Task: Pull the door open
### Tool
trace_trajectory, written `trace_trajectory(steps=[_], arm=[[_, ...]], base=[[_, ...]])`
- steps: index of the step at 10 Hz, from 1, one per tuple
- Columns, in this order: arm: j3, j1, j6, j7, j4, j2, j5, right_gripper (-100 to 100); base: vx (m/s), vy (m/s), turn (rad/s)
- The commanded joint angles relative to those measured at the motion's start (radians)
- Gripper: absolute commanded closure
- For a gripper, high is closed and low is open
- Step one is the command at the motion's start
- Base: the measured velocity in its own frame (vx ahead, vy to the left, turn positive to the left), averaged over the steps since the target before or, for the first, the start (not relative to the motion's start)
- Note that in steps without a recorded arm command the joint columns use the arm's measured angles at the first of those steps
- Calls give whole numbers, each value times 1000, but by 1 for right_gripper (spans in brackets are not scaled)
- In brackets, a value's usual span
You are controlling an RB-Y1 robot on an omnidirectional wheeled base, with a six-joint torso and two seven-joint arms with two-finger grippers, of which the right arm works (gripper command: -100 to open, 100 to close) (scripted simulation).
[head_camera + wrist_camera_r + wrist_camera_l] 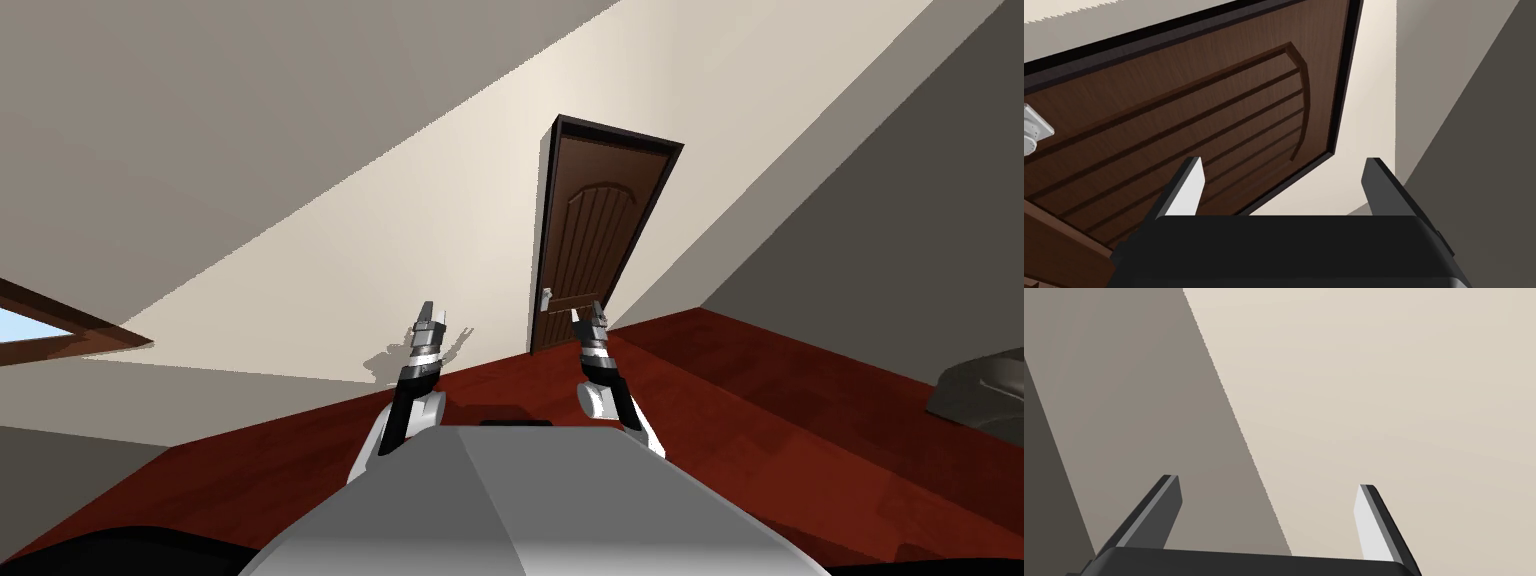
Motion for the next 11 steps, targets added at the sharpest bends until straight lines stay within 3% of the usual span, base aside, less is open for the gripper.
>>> trace_trajectory(steps=[1,2,5,6,8,9,11], arm=[[8,-17,4,-50,45,-12,-44,-100],[8,-17,4,-59,45,-12,-44,-100],[19,-56,11,-151,134,-37,-131,-100],[19,-56,11,-159,136,-37,-131,-100],[27,-84,16,-223,200,-54,-191,-100],[27,-84,16,-228,200,-54,-191,-100],[36,-111,21,-292,263,-70,-252,-100]], base=[[79,-112,172],[52,-73,45],[53,-86,136],[48,-81,66],[46,-72,141],[42,-66,59],[53,-80,124]])
